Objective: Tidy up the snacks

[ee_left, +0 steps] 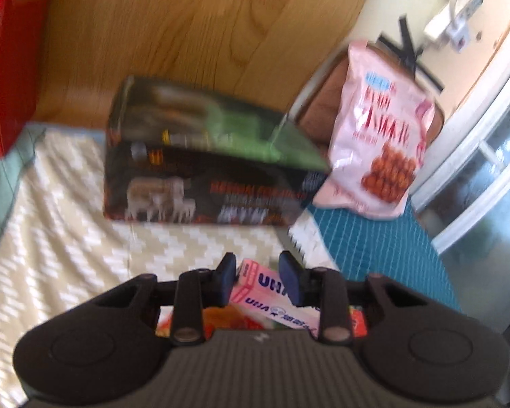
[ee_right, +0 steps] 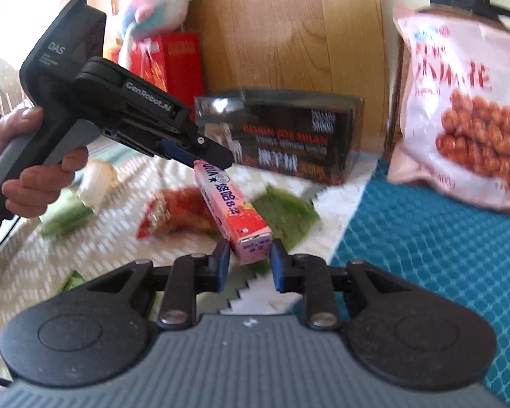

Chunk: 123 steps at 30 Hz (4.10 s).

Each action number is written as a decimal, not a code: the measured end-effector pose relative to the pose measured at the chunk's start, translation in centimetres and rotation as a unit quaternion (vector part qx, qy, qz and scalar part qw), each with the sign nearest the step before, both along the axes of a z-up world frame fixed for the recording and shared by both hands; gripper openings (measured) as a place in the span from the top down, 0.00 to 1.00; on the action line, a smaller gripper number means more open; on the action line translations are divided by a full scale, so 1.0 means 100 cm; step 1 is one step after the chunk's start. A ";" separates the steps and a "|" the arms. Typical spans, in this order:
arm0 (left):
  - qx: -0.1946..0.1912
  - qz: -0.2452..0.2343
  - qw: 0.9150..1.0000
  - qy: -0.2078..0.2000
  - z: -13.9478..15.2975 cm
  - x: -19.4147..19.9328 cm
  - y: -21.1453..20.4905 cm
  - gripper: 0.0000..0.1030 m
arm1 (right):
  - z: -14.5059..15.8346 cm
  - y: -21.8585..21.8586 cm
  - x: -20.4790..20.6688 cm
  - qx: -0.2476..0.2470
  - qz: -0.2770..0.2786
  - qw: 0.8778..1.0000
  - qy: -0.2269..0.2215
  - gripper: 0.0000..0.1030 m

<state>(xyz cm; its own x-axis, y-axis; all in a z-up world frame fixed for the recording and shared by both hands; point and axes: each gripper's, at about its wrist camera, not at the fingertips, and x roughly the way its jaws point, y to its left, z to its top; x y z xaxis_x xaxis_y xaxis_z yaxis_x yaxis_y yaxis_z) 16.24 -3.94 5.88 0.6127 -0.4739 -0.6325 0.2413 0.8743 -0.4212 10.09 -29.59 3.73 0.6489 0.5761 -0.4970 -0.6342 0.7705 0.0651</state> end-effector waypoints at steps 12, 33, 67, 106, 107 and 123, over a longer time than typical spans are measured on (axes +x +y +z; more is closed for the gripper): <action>-0.011 0.135 0.989 -0.066 0.034 0.068 0.036 0.59 | 0.042 0.093 0.100 -0.072 -0.043 0.989 -0.124 0.66; -0.069 -0.051 0.996 0.034 -0.020 -0.107 0.033 0.56 | -0.010 -0.003 -0.056 0.062 0.052 0.992 0.097 0.46; -0.065 0.038 0.997 0.023 -0.010 -0.078 0.059 0.52 | -0.030 0.015 -0.001 0.168 -0.006 0.962 0.216 0.54; -0.225 0.016 0.974 0.022 0.010 0.014 0.045 0.60 | -0.017 -0.043 0.093 0.515 -0.021 0.796 0.318 0.96; -0.209 0.021 0.978 0.007 0.018 0.022 0.042 0.62 | -0.011 -0.043 0.100 0.513 -0.027 0.801 0.307 0.96; -0.109 0.102 0.987 -0.053 0.023 0.014 0.060 0.57 | 0.021 0.014 0.094 0.263 -0.120 0.954 0.084 0.74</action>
